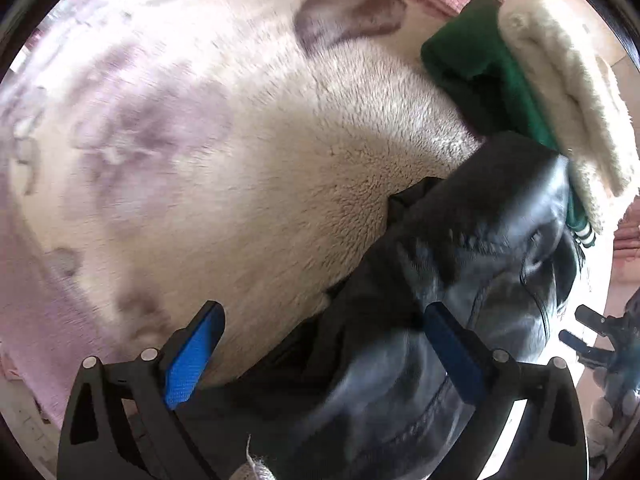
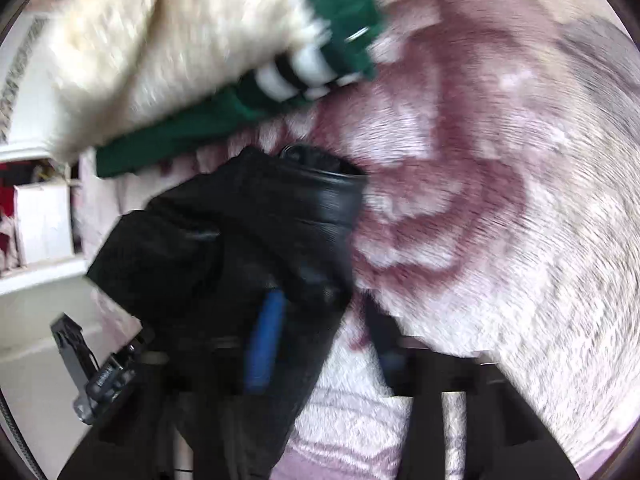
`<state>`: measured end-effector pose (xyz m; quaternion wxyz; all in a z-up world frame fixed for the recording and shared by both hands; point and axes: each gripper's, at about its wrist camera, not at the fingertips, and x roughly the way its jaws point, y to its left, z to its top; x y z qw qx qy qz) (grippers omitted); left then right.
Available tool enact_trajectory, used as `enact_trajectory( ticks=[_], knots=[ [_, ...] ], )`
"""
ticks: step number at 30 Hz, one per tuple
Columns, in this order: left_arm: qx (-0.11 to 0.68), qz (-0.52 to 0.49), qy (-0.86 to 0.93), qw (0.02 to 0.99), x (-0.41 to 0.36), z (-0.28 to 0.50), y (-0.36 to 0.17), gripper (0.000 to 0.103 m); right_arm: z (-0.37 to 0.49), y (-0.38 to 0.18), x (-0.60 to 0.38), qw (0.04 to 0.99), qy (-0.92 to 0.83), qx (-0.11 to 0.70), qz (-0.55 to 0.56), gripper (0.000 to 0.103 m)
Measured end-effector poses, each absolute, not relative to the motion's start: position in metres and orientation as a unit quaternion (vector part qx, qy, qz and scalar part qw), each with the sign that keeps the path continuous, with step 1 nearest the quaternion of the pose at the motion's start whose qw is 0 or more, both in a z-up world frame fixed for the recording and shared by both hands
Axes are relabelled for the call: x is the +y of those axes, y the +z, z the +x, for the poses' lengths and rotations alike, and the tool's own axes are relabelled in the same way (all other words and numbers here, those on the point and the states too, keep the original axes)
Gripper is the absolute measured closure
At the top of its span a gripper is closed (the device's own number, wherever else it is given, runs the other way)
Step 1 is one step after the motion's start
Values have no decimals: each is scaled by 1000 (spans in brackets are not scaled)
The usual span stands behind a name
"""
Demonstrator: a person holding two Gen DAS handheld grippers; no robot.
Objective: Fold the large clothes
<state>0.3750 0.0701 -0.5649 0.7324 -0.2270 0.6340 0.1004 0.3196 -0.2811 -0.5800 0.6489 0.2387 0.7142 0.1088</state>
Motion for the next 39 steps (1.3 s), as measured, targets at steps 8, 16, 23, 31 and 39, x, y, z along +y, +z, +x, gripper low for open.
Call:
enact_trajectory(
  ticks=[8, 16, 23, 31, 39],
  knots=[
    [624, -191, 129, 747, 71, 329, -525, 0, 304, -645, -287, 578, 191, 693, 387, 41],
    [646, -171, 129, 733, 49, 299, -531, 0, 232, -616, -357, 551, 78, 692, 459, 68],
    [633, -207, 141, 733, 52, 308, -552, 0, 217, -549, -414, 615, 8, 725, 310, 46],
    [662, -272, 143, 684, 70, 326, -618, 0, 299, -513, -227, 617, 231, 709, 251, 46],
    [653, -254, 166, 694, 86, 312, -601, 0, 358, -610, -141, 601, 113, 782, 122, 66]
  ],
)
